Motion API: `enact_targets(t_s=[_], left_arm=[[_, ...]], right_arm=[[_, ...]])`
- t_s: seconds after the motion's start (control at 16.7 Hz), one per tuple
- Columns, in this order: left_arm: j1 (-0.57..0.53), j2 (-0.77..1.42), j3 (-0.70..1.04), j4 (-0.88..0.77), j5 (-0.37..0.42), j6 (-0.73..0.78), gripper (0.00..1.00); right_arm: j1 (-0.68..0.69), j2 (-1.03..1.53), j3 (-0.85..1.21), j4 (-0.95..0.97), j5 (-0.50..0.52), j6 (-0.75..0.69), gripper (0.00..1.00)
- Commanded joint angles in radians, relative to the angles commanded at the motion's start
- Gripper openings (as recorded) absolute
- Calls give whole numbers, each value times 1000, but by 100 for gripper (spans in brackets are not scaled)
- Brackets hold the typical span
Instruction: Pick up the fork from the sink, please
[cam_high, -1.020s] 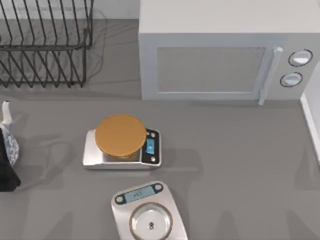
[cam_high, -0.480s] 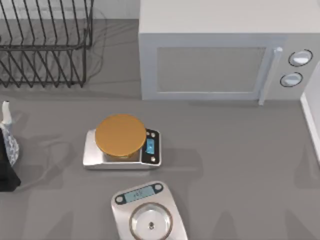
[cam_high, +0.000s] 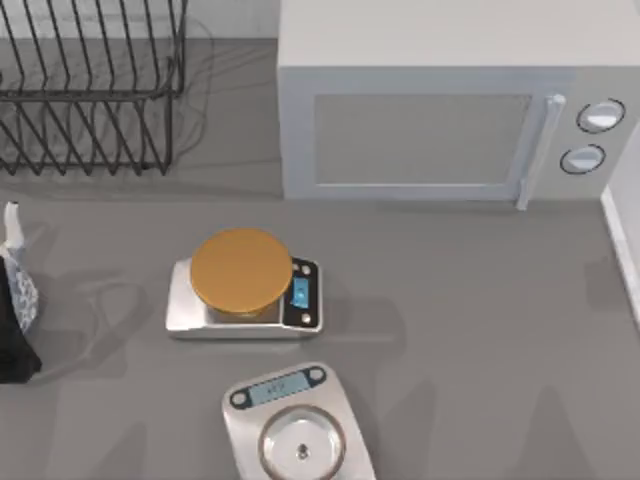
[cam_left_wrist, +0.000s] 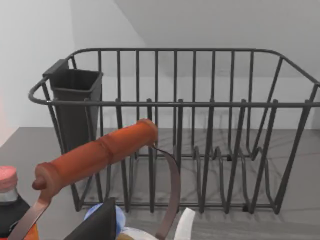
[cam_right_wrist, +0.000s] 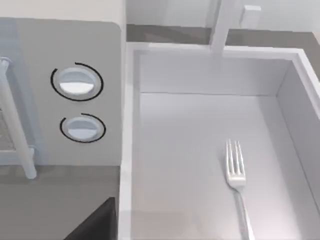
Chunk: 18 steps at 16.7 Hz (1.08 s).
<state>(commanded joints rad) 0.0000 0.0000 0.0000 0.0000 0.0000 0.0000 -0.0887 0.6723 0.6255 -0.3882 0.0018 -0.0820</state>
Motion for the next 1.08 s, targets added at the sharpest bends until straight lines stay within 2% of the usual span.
enact_targets(t_s=[0.66,0.9,1.08], left_arm=[[0,0,0,0,0,0,100],[0,0,0,0,0,0,100],[0,0,0,0,0,0,100]], right_arm=[[-145,1256,1100,-636,3,-134,100],[-184,1591,1393,-804,4,-170,100],[-202,1738,1523,-883,4,-186,100]])
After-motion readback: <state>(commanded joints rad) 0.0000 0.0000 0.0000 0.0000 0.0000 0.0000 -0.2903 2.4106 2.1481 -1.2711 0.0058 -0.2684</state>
